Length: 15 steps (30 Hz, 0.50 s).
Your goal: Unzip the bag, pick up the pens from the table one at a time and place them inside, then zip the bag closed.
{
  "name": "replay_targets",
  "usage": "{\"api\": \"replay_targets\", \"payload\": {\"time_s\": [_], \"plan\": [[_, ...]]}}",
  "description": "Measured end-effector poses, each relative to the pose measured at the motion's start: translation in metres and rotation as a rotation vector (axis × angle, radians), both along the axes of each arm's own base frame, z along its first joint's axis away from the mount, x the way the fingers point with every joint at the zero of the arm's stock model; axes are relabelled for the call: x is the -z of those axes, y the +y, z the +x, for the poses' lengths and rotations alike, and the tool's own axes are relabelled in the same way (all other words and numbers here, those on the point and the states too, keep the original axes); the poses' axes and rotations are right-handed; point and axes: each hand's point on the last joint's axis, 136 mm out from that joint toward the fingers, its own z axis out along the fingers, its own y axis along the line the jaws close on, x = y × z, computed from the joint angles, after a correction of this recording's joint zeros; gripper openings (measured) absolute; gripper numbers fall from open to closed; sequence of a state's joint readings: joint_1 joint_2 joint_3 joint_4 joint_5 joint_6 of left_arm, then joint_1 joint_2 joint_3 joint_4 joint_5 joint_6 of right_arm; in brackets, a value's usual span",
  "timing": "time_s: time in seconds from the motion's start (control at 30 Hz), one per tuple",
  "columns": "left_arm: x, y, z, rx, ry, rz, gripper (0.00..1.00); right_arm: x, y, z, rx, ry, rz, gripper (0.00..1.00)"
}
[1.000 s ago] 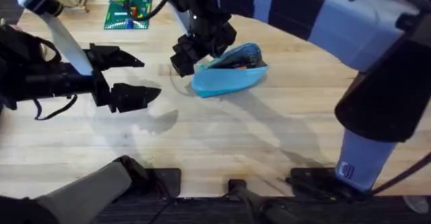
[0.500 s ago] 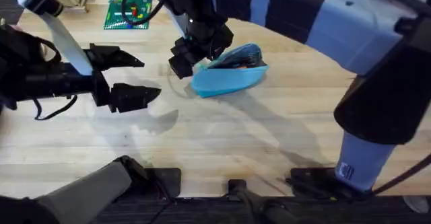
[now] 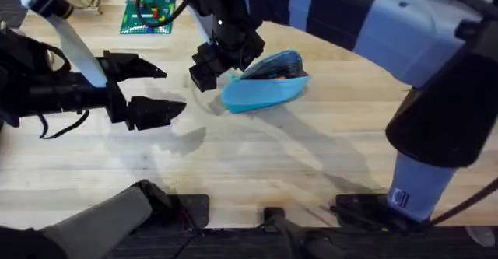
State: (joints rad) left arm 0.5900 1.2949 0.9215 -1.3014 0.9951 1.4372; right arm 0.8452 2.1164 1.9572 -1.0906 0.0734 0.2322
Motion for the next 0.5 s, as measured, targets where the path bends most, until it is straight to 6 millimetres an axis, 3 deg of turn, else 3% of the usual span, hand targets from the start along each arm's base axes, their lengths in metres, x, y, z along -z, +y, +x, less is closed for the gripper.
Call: {"api": "replay_targets", "payload": {"time_s": [0.5], "plan": [[0.0001,0.0000,0.0000,0.000,0.000,0.000,0.993,0.0003,0.0018,-0.0033,-0.023,0.008,0.001,0.829]]}}
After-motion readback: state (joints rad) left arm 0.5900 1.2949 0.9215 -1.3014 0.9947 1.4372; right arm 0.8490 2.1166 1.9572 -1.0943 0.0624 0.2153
